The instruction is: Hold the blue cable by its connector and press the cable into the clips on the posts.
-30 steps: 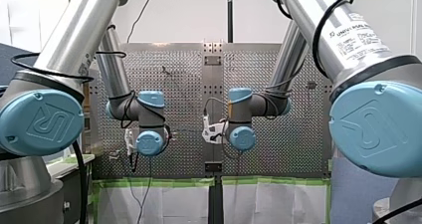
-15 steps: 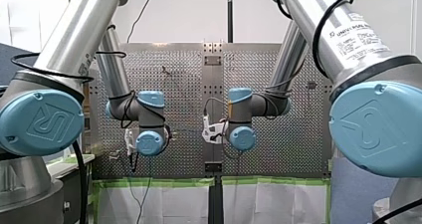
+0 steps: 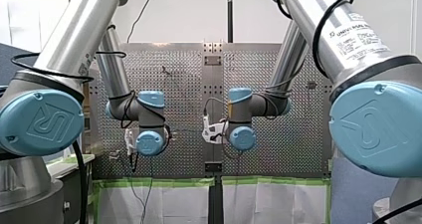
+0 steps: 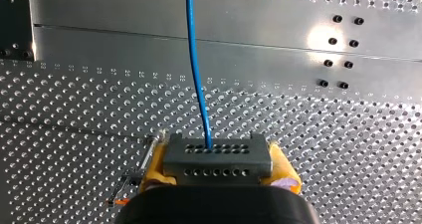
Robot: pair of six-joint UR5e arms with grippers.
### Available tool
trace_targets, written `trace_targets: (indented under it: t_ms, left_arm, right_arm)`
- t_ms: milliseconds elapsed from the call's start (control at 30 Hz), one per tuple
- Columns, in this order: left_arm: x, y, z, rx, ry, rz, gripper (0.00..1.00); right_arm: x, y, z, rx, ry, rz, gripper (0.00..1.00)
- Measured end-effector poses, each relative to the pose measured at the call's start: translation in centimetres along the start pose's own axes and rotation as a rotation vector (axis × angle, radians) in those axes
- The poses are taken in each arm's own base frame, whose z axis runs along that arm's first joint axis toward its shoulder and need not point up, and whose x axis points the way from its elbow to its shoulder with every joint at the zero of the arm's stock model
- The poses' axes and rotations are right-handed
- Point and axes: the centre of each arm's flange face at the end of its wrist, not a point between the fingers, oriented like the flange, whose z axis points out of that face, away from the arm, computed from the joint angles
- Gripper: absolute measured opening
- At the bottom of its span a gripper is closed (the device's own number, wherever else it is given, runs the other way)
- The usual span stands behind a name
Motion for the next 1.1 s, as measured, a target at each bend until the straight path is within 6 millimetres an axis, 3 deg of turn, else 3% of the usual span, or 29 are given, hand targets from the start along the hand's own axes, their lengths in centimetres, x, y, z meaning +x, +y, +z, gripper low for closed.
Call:
trace_targets:
  t_ms: [767, 1100]
  left_arm:
    - [0.0, 0.0, 0.0, -0.001, 0.001, 0.000, 0.00]
    - [0.0, 0.0, 0.0, -0.002, 0.001, 0.001, 0.00]
  right_arm:
    - [0.1, -0.1, 0.1, 0.002, 0.012, 0.004, 0.00]
    - [-0.3, -1.8, 2.3, 0.074, 0.050, 0.030, 0.00]
